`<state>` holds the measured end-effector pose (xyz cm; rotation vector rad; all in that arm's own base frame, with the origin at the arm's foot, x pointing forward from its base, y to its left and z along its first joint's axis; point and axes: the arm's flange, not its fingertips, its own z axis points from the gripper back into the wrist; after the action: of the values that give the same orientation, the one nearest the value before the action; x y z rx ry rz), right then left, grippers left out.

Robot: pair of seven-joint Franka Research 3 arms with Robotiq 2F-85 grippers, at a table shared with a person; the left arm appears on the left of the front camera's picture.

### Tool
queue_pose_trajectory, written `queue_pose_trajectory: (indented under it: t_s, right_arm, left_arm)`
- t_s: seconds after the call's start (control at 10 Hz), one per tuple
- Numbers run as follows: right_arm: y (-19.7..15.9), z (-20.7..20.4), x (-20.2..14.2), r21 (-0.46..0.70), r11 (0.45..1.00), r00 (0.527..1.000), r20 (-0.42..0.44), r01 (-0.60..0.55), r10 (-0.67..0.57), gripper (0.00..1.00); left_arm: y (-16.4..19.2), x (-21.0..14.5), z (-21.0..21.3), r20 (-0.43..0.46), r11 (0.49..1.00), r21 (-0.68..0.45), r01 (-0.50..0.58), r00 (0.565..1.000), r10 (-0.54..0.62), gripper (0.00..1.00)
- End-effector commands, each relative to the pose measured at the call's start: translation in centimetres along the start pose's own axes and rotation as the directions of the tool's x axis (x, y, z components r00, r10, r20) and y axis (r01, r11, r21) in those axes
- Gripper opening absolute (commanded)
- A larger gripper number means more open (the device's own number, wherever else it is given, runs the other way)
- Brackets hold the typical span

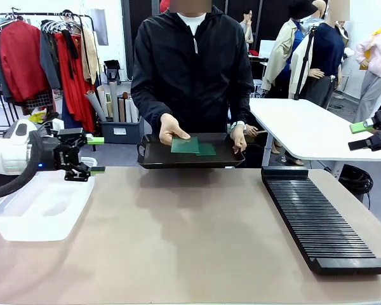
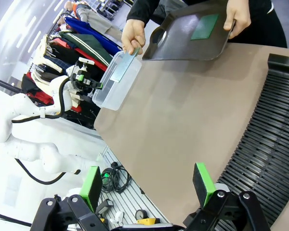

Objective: Sort PCBs into racks and boxes based on the side picked up.
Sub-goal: Pick up the Blank PCB handed by the Human.

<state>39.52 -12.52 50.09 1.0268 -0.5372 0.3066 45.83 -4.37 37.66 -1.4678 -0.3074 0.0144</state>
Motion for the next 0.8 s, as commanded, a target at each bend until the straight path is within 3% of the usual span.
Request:
queue_pose_trajectory:
  t_s: [0.0, 0.7]
  right_arm:
    - [0.2, 0.1, 0.0, -0.002, 1.000, 1.000, -0.001, 0.003, -0.003, 1.00]
    - [0.2, 0.1, 0.0, -0.002, 1.000, 1.000, -0.001, 0.003, -0.003, 1.00]
  left_arm:
    - [0.2, 0.8, -1.9, 0.023, 0.998, -0.057, -0.006, 1.000, 0.007, 1.00]
    - [1.3, 1.5, -10.3, -0.042, 0.994, -0.092, -0.050, 0.998, 0.047, 1.00]
